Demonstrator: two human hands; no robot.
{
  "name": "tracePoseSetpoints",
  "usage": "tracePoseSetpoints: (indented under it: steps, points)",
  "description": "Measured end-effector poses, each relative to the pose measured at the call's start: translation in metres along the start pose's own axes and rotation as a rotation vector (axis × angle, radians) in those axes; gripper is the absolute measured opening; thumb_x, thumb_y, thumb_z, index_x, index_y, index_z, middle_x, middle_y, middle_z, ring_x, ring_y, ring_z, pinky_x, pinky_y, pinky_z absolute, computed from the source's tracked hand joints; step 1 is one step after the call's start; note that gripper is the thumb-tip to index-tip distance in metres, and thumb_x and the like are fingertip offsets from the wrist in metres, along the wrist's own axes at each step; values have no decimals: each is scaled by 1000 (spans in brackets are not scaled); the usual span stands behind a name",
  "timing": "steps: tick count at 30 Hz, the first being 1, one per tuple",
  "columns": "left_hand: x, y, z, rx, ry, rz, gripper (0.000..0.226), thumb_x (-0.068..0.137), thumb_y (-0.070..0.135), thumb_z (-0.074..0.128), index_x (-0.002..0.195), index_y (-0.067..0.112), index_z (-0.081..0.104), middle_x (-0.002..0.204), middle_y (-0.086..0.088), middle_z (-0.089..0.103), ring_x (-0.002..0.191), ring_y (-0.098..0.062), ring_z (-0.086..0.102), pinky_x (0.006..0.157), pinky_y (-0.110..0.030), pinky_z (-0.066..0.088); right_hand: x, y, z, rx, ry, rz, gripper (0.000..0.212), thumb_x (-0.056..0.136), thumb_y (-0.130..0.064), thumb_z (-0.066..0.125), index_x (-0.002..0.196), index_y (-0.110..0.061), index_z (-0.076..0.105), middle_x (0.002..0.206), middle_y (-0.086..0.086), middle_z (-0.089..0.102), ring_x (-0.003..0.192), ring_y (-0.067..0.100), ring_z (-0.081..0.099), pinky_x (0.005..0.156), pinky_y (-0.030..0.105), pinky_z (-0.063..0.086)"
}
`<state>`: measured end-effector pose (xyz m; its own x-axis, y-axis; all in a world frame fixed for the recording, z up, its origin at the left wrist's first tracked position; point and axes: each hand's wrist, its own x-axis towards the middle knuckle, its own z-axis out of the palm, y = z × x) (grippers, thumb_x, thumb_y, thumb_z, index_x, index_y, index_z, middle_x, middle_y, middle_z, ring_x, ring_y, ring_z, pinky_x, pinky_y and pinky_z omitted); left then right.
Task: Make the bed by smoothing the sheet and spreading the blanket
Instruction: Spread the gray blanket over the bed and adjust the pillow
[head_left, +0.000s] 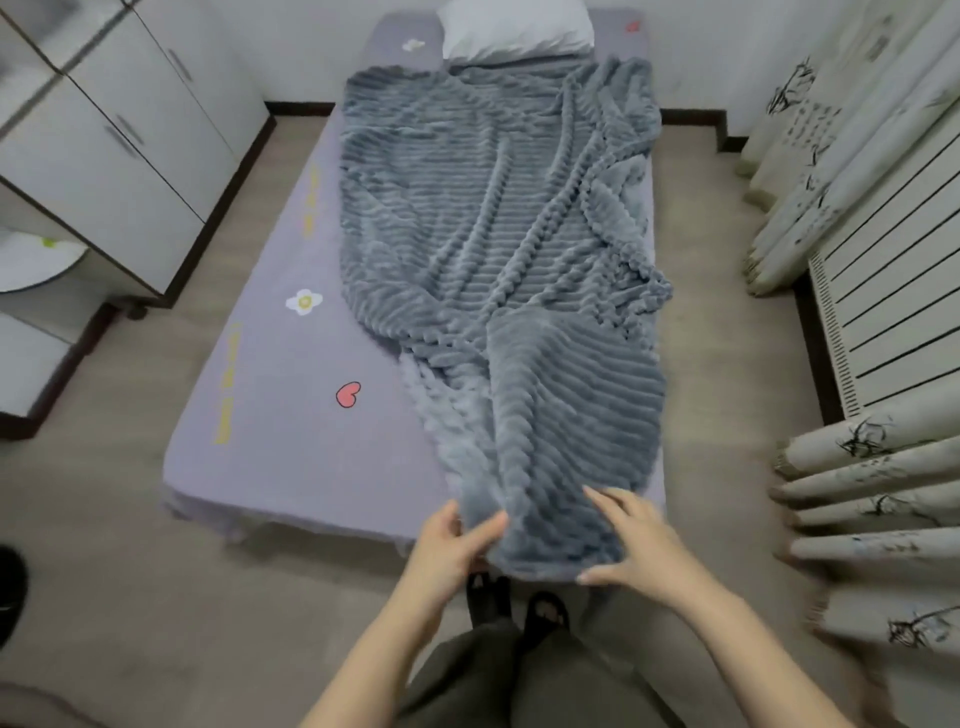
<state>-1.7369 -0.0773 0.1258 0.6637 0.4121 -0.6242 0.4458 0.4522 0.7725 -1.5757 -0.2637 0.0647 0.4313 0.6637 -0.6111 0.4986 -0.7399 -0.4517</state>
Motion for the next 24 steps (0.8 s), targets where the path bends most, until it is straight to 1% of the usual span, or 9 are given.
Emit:
tracePoseSetpoints:
  steps: [3,6,8,11,15,17,19,22,24]
  points:
    - [-2,-9,29,51,36,-14,27,88,7,65,112,-7,64,100,-17,72,86,-21,69,71,-27,55,2,-52,32,263,80,-245,106,65,-64,69,151,-39,12,149,-13,27,136,7,27,110,27,32]
    - [6,-11,28,93,228,5,29,87,13,68,104,-9,61,99,-24,64,91,-30,64,85,-43,52,8,-81,40,296,277,-201,33,84,-18,52,116,-19,56,118,0,60,111,21,57,89,35,47]
    - [16,-10,15,-72,208,-38,27,89,14,65,99,-11,58,94,-30,60,84,-34,60,76,-42,52,12,-90,34,259,311,-183,5,85,-10,49,85,-14,51,93,2,60,91,26,58,75,40,45]
    - [39,-2,-6,-459,172,-209,27,92,15,57,113,-2,62,98,-22,64,84,-26,63,77,-34,52,13,-105,22,286,245,-214,23,88,-14,52,71,-18,36,73,-4,48,77,21,52,70,41,42]
    - [75,9,-29,-608,141,-349,38,98,33,51,121,5,60,110,-18,68,102,-26,64,100,-40,46,7,-126,12,529,76,-254,14,93,-22,50,80,-18,55,80,-2,63,80,19,58,75,38,46]
    - [87,18,-45,-648,153,-367,28,99,29,48,115,9,59,87,-15,71,89,-22,65,87,-36,49,2,-138,10,639,75,-261,24,92,-38,50,73,-23,51,69,-13,56,67,7,51,67,30,39]
    - [97,31,-71,-729,148,-421,26,99,27,46,111,9,60,76,-17,69,101,-24,61,85,-40,46,-1,-144,10,610,102,-232,34,85,-56,54,66,-29,45,62,-16,47,62,-1,42,63,27,33]
    - [100,53,-126,-915,99,-405,47,88,45,63,111,5,67,103,-19,70,108,-34,62,89,-52,45,0,-147,12,571,107,-89,34,71,-61,70,82,-29,64,80,-12,65,80,7,62,75,32,45]
    - [93,67,-163,-957,4,-327,51,80,51,67,110,10,72,110,-16,71,105,-36,65,91,-56,46,1,-158,15,586,119,-8,62,63,-59,78,99,-10,67,93,3,69,95,19,65,85,39,47]
